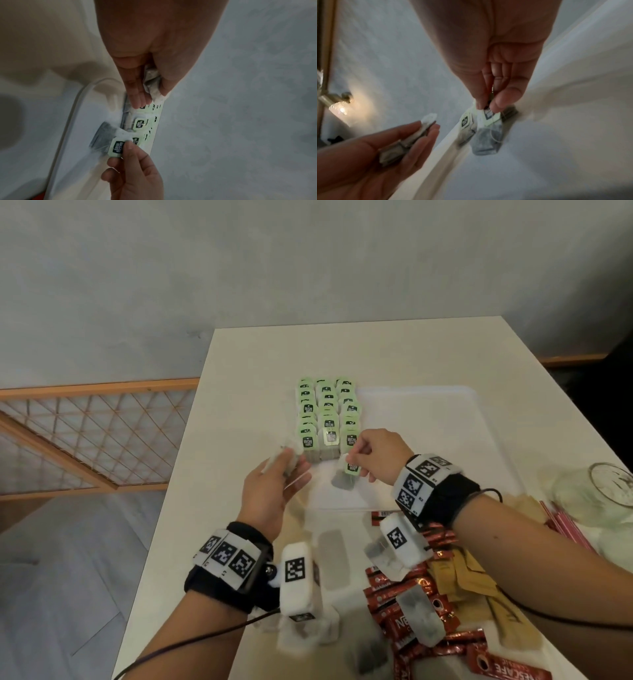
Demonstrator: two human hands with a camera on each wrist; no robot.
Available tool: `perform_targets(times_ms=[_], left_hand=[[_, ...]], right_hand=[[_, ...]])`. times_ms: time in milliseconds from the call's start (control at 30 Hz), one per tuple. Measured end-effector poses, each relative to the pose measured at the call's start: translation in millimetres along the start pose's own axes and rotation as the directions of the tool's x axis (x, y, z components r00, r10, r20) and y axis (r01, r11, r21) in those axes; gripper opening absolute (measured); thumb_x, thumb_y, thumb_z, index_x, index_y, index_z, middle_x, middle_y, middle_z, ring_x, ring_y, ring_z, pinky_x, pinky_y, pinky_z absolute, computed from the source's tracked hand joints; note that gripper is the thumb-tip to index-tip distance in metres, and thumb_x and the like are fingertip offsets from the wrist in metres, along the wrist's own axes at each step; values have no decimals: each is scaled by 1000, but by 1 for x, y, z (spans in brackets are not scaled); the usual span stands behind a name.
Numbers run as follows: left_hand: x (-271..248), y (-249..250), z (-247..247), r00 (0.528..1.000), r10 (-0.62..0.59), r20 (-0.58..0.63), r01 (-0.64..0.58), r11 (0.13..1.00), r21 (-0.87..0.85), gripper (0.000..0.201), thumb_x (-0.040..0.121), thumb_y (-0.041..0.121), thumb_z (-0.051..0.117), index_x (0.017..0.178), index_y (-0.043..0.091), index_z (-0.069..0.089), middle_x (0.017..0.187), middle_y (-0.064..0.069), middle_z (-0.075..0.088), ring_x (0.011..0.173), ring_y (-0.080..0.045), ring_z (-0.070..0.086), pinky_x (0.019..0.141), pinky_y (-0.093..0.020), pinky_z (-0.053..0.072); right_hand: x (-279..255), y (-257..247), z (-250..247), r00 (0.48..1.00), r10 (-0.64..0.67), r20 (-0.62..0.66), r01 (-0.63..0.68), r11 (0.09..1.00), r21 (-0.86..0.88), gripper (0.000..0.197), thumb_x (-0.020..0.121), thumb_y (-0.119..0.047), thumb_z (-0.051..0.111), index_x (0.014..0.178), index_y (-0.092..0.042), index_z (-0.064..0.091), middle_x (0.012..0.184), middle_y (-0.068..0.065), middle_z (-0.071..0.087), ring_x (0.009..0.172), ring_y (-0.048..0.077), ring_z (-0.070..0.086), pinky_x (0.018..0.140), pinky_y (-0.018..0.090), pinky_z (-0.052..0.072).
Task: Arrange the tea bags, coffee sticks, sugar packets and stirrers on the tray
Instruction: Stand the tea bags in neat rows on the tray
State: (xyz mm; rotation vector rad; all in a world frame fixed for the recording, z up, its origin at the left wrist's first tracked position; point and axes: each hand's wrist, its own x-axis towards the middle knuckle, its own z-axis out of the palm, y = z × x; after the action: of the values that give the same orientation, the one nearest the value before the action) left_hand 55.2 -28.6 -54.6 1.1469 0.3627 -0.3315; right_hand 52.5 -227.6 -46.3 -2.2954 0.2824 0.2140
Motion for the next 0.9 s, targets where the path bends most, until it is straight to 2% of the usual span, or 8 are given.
perform_targets(times_ms=[100, 200, 400, 533, 600, 700, 800, 900], left_hand=[[4, 3, -5, 999, 40, -5, -39, 998, 58, 17, 96, 24, 62, 89, 9, 67, 78, -1, 66, 78, -15, 64, 82, -33, 58], [7, 2, -7, 998, 46, -40, -40, 989, 144, 19, 97, 29, 60, 86, 16, 67, 65, 8, 54, 69, -11, 53, 79, -30, 56], [7, -2, -7, 998, 0, 58, -13, 973, 232, 16, 95, 22, 63, 83, 11, 67, 66, 3, 52, 61, -11, 53, 68, -26, 57], [4, -4, -5, 996, 9, 93, -32, 968, 249, 17, 92, 17, 68, 102, 4, 68, 71, -1, 63, 64, -13, 63, 77, -31, 61], [1, -6, -3, 993, 31, 111, -62, 956, 288, 20, 91, 16, 70, 106, 3, 68, 76, -4, 68, 68, -14, 67, 77, -32, 61], [-5, -9, 4, 987, 51, 154, -101, 935, 339, 24, 90, 16, 71, 108, 0, 68, 79, -8, 69, 71, -16, 69, 77, -32, 61], [-16, -8, 14, 977, 14, 215, -89, 935, 343, 23, 91, 15, 69, 110, 3, 67, 82, -6, 72, 74, -18, 71, 74, -31, 61], [-26, -5, 18, 956, -72, 284, -41, 928, 371, 28, 87, 12, 72, 114, 6, 64, 93, -9, 73, 80, -21, 73, 73, -30, 61]], right_hand=[[13, -6, 4, 998, -56, -16, 56, 998, 7, 7, 88, -15, 69, 88, -10, 64, 74, 2, 68, 54, 13, 60, 52, 23, 52], [24, -13, 9, 994, -112, -2, 112, 994, 10, 6, 86, -12, 70, 90, -9, 67, 77, 2, 68, 64, 17, 64, 67, 32, 59], [37, -18, 9, 987, -155, -35, 154, 988, -26, 10, 84, -10, 70, 94, -7, 68, 81, 1, 64, 74, 16, 61, 79, 38, 57], [28, -17, 1, 966, -215, -146, 207, 976, -67, 11, 89, -25, 67, 97, -17, 67, 100, -1, 59, 90, 11, 57, 86, 28, 48], [19, -19, -4, 958, -225, -178, 219, 974, -51, 14, 93, -33, 60, 95, -21, 66, 103, -4, 57, 90, 9, 56, 85, 26, 45], [2, -21, -7, 982, -167, -85, 173, 983, 65, 23, 92, -41, 60, 94, -19, 68, 96, -5, 64, 80, 7, 59, 74, 22, 46], [-11, -18, -5, 987, -161, 1, 159, 977, 139, 16, 86, -34, 69, 91, -18, 71, 82, -5, 69, 66, 4, 59, 60, 14, 42], [-20, -16, -9, 984, -179, -15, 178, 958, 223, 7, 86, -22, 71, 81, -19, 68, 75, -4, 67, 62, 8, 62, 57, 18, 45]])
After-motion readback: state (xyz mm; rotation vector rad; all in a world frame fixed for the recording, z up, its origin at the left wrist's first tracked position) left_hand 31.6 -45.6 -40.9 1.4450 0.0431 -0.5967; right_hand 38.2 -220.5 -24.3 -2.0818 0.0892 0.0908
